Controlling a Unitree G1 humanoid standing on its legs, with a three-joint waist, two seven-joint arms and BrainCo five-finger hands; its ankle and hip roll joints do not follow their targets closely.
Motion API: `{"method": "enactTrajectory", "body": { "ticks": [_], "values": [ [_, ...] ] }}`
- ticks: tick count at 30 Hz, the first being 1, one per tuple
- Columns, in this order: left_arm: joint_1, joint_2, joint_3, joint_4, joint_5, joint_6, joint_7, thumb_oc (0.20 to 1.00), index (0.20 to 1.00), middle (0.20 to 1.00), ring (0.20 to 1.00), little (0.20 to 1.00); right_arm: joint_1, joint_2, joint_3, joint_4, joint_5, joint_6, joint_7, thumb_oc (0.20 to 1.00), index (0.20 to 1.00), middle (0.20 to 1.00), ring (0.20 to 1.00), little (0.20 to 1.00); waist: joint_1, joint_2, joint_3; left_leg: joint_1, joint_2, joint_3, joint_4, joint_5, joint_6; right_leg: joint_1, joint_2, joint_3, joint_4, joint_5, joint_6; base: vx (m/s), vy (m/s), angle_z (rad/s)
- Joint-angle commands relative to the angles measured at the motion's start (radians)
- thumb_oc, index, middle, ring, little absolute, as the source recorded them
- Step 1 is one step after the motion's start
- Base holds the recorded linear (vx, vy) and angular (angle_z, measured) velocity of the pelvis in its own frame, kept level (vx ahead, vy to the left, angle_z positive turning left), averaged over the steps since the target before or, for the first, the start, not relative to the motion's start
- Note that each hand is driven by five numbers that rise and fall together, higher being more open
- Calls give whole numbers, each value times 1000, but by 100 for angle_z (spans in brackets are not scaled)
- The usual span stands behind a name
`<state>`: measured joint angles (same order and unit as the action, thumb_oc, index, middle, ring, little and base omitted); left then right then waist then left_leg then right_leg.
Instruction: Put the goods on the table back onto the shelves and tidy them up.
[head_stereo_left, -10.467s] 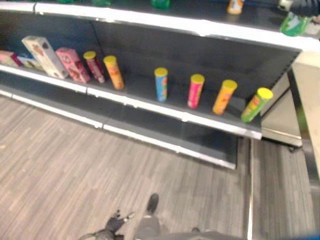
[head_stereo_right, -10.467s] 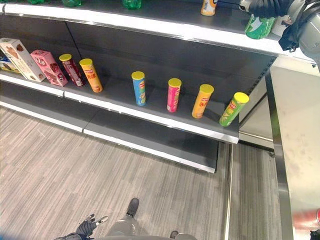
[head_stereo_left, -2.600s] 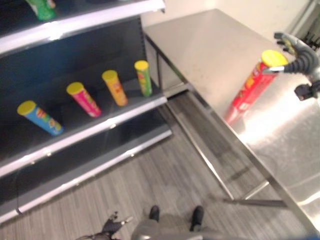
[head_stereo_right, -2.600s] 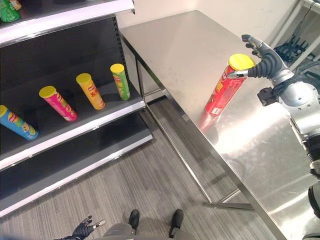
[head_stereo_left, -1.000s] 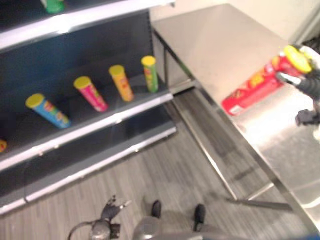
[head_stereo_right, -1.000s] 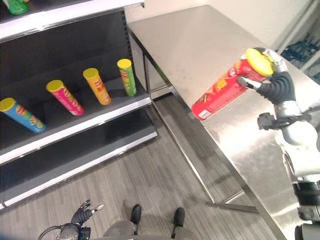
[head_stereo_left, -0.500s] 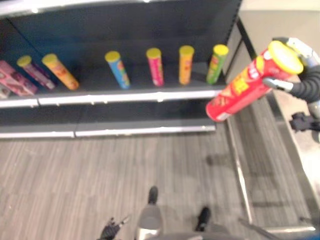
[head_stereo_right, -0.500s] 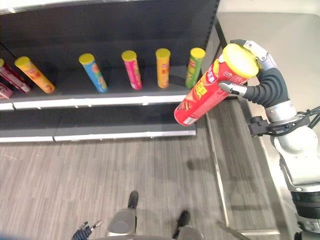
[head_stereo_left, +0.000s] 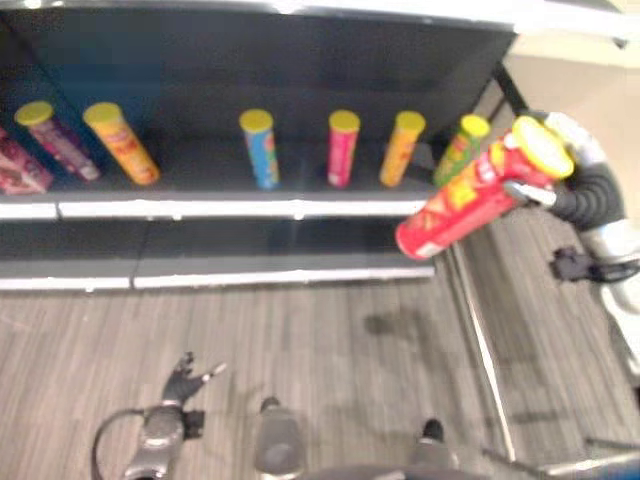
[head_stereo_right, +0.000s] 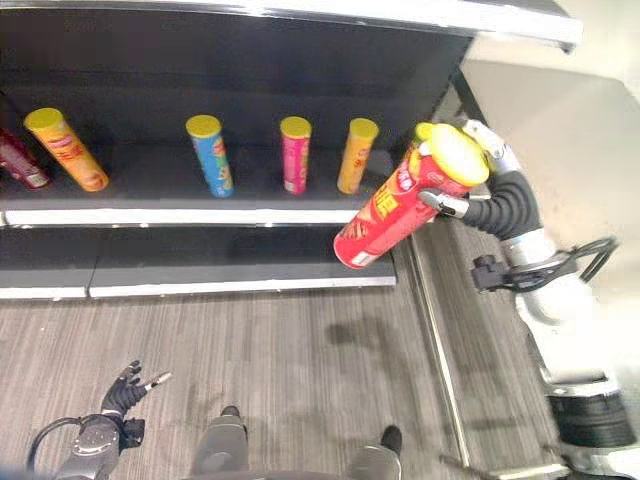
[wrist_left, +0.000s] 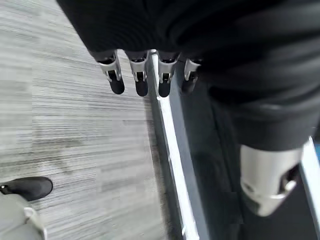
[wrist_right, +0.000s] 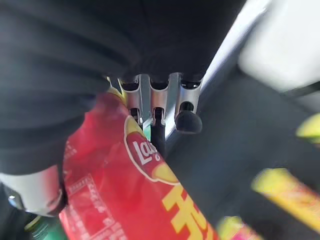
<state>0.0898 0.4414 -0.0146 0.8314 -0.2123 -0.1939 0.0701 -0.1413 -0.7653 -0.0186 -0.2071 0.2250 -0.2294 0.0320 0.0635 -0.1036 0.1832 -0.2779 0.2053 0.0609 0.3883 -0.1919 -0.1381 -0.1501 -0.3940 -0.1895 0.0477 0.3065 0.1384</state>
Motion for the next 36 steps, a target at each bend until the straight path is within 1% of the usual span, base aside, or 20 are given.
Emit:
{"method": "enactTrajectory", "body": {
  "ticks": [1,3,6,8,9,11,13,17,18,19,20,21,23,24,25,28,29,31,33,36],
  "values": [
    [-7,25,12,-26,10,-16,-10,1000,1000,1000,1000,1000,-54,-108,-45,-89,-9,-48,-16,200,200,200,200,200,-5,18,-43,160,50,25,-435,199,-59,34,110,57,-69,-156,114,-174,600,21],
    [-20,15,8,-13,17,-3,-20,1000,1000,1000,1000,1000,-56,-129,-62,-92,-21,-50,-19,200,200,200,200,200,4,6,-37,161,-24,20,-460,208,-19,72,220,77,-24,-294,83,-172,550,20],
    [-31,-9,5,39,38,6,-16,1000,1000,1000,1000,1000,-51,-125,-60,-77,-41,-48,-25,200,200,200,200,200,13,-6,-29,175,-102,2,-471,202,14,106,321,119,-7,-362,46,-78,313,40],
    [-31,-20,6,51,38,11,-15,1000,1000,1000,1000,1000,-53,-121,-56,-70,-49,-47,-28,200,200,200,200,200,15,-7,-31,175,-121,-1,-471,199,22,104,345,130,-9,-369,36,-39,230,44],
    [-28,-41,3,66,46,17,-15,1000,1000,1000,1000,1000,-63,-127,-64,-63,-65,-47,-44,200,200,200,200,200,23,-6,-14,172,-167,-26,-441,173,55,92,373,150,-11,-386,18,-102,388,27],
    [-27,-71,-6,65,39,13,-12,1000,1000,1000,1000,1000,-90,-125,-42,-54,-60,-40,-47,200,200,200,200,200,14,2,44,99,-214,-60,-263,122,37,65,345,139,23,-367,15,-126,325,118],
    [-23,-81,0,67,30,16,-12,1000,1000,1000,1000,1000,-87,-131,-39,-45,-66,-33,-46,200,200,200,200,200,14,9,48,82,-211,-53,-226,109,26,71,331,126,19,-374,17,-23,233,77],
    [2,-87,16,56,3,11,6,1000,1000,1000,1000,1000,-57,-122,-40,-23,-75,-11,-44,200,200,200,200,200,19,11,12,43,-25,-44,-247,152,-21,78,210,117,-28,-361,65,90,367,4],
    [2,-87,16,56,3,11,6,1000,1000,1000,1000,1000,-57,-122,-40,-24,-75,-11,-44,200,200,200,200,200,19,11,12,44,-25,-43,-247,152,-21,78,210,118,-28,-361,65,136,288,-30],
    [8,-85,18,46,-3,7,15,1000,1000,1000,1000,1000,-51,-121,-44,-16,-71,-14,-45,200,200,200,200,200,20,9,-6,42,36,-59,-281,187,-44,83,178,127,-44,-358,81,365,804,-22],
    [18,-77,20,29,-32,-3,35,1000,1000,1000,1000,1000,-54,-106,-33,15,-62,-15,-63,200,200,200,200,200,28,6,-40,32,167,-119,-330,271,-94,98,83,162,-63,-343,123,371,801,-22],
    [19,-77,20,29,-33,-4,35,1000,1000,1000,1000,1000,-54,-106,-32,16,-63,-15,-63,200,200,200,200,200,28,7,-39,36,168,-119,-332,270,-95,102,85,161,-64,-344,123,400,848,-27],
    [24,-55,10,17,-26,-9,39,1000,1000,1000,1000,1000,-35,-91,-35,39,-67,-16,-79,200,200,200,200,200,31,18,-58,24,243,-173,-341,331,-124,118,31,184,-71,-325,123,323,677,-46],
    [27,-42,-2,7,-18,-12,43,1000,1000,1000,1000,1000,-24,-75,-38,46,-62,-14,-87,200,200,200,200,200,37,19,-64,9,253,-203,-327,350,-124,130,-2,190,-81,-286,123,398,901,-44],
    [51,-39,-1,-15,-15,-14,44,1000,1000,1000,1000,1000,-34,-57,-17,48,-63,-11,-82,200,200,200,200,200,47,25,-68,30,249,-211,-307,316,-124,145,-28,194,-93,-244,123,369,940,-34],
    [24,-23,-10,29,23,4,19,1000,1000,1000,1000,1000,1,-27,-41,50,-123,12,-80,200,200,200,200,200,13,44,-71,57,210,-136,-203,142,-124,120,-133,184,-121,13,123,179,847,-55],
    [15,-6,-17,39,51,3,14,1000,1000,1000,1000,1000,4,-20,-43,50,-118,9,-77,200,200,200,200,200,2,41,-62,57,181,-106,-182,140,-124,87,-137,158,-124,43,123,53,784,-20],
    [-2,13,-13,57,66,18,8,1000,1000,1000,1000,1000,-8,11,-37,32,-116,17,-79,200,200,200,200,200,-9,35,-58,47,135,-76,-209,131,-103,63,-80,154,-100,7,123,40,618,9],
    [-24,28,6,96,75,22,-1,1000,1000,1000,1000,1000,-29,-25,-34,35,-137,13,-73,200,200,200,200,200,-20,17,-67,84,63,-31,-320,158,-58,56,56,217,-59,-85,110,50,645,1],
    [-22,30,9,147,109,34,-11,1000,1000,1000,1000,1000,-72,-45,-9,29,-107,-3,-63,200,200,200,200,200,-20,6,-74,162,-34,12,-432,173,2,55,229,194,-12,-267,73,74,546,4]
  ]
}}
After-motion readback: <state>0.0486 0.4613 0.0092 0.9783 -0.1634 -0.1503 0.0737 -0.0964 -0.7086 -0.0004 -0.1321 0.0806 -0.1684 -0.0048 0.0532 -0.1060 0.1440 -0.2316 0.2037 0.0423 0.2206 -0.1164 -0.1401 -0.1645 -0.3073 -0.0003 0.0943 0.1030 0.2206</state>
